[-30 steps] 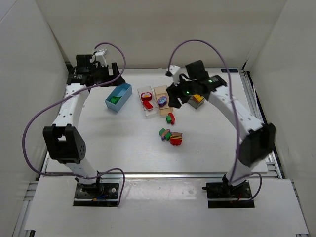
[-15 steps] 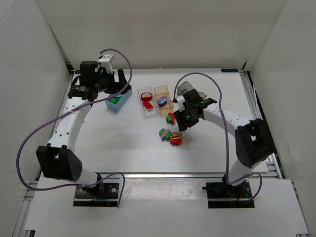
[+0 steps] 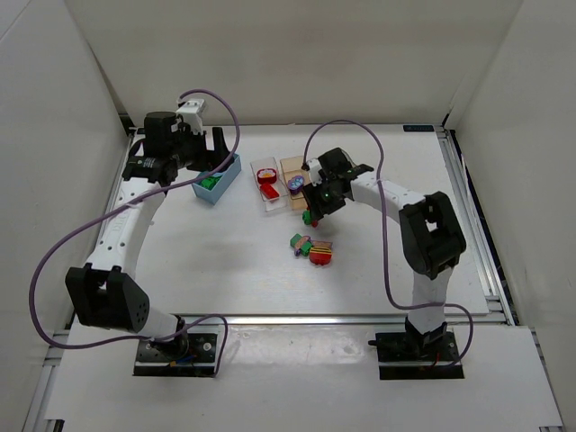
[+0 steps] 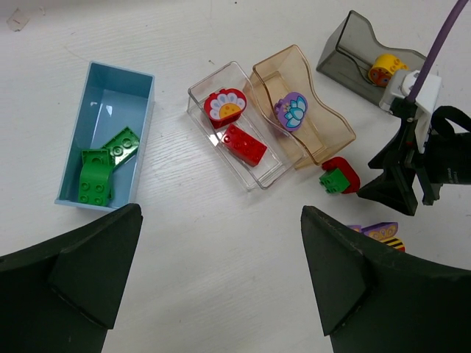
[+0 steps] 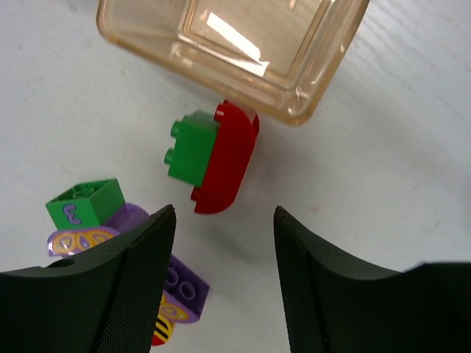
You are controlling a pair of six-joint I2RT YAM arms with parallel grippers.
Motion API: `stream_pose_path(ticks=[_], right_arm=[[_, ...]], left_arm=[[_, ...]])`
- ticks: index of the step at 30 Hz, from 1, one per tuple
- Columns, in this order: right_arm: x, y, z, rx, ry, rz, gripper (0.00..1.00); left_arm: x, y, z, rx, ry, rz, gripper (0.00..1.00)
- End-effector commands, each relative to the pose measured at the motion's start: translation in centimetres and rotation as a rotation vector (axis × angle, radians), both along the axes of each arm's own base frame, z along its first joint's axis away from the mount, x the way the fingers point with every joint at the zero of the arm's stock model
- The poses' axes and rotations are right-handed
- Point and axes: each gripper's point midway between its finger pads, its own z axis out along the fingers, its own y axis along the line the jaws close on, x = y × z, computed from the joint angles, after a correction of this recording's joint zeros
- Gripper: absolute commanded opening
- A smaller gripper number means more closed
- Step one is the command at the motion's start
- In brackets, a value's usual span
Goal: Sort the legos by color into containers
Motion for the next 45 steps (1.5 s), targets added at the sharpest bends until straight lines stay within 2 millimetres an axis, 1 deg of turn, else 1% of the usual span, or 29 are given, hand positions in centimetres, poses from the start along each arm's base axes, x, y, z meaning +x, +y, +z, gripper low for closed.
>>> stream_pose_path(ticks=[1, 5, 10, 17, 20, 28, 31, 32, 34, 35, 36, 37, 38, 39, 41, 42, 43, 44, 45], right_arm=[[2.0, 1.4, 0.9, 0.035, -0.039, 0.008, 0.6], [2.1, 1.9, 0.3, 0.032, -0.02, 0.026, 0.59], [1.5, 2.1, -0.6, 0.019, -0.005, 0.053, 0.58], [1.3, 1.7, -2.0, -0.008, 0.005, 0.072, 0.57], [1.2, 1.9, -2.4, -0.012, 0.007, 0.085, 0.55], [1.8, 1.6, -3.3, -0.034, -0.001, 0.082, 0.42], [2.1, 1.6, -3.4, -0.037, -0.008, 0.08, 0.34], [2.0, 1.7, -3.4, -0.037, -0.009, 0.083, 0.29], [2.2, 1.8, -3.0, -0.027, -0.018, 0.086, 0.22], [2.1, 1.9, -2.4, -0.02, -0.027, 0.093, 0.19], [1.9, 1.9, -2.3, -0.011, -0.028, 0.097, 0.12], [1.8, 2.0, -1.9, -0.001, -0.035, 0.103, 0.09], [1.8, 2.1, -0.6, 0.017, -0.056, 0.109, 0.06], [1.0, 2.1, -0.6, 0.027, -0.045, 0.122, 0.03], [0.4, 2.1, 0.7, 0.057, -0.056, 0.136, 0.0], [-0.5, 2.1, 2.0, 0.087, -0.066, 0.156, 0.0], [-1.0, 2.2, 2.8, 0.109, -0.072, 0.171, 0.0], [-1.6, 2.5, 3.7, 0.148, -0.07, 0.195, 0.0], [-2.4, 2.1, 4.7, 0.165, -0.088, 0.207, 0.0]], left_arm=[[0.2, 0.5, 0.3, 0.029, -0.024, 0.009, 0.99], [0.4, 0.7, 0.2, 0.042, -0.026, 0.01, 0.99], [0.6, 0.8, -0.4, 0.052, -0.019, 0.006, 0.99], [1.0, 0.7, -0.6, 0.049, -0.011, 0.002, 0.99], [1.2, 0.8, -0.6, 0.056, -0.013, 0.007, 0.99], [1.4, 0.9, -0.5, 0.057, -0.015, 0.008, 0.99], [1.2, 0.6, -0.6, 0.051, -0.013, -0.011, 0.99], [1.0, 0.4, -0.7, 0.049, -0.012, -0.024, 0.99], [0.3, -0.4, -0.7, 0.021, -0.007, -0.072, 0.99], [-0.2, -0.6, -0.8, 0.029, -0.016, -0.102, 0.99], [-0.6, -0.9, -0.8, 0.022, -0.016, -0.128, 0.99], [-1.2, -1.6, -1.2, 0.009, -0.012, -0.181, 1.0], [-1.8, -2.0, -0.9, 0.001, -0.023, -0.209, 1.0], [-2.2, -2.3, -1.1, -0.008, -0.018, -0.232, 0.99], [-3.2, -3.1, -1.8, -0.027, -0.009, -0.302, 0.99], [-3.7, -3.4, -1.8, -0.035, -0.011, -0.324, 0.99], [-4.1, -3.5, -2.4, -0.043, 0.002, -0.344, 0.97], [-4.5, -3.8, -2.7, -0.056, 0.009, -0.368, 0.97], [-4.7, -3.9, -2.8, -0.064, 0.017, -0.373, 0.96]])
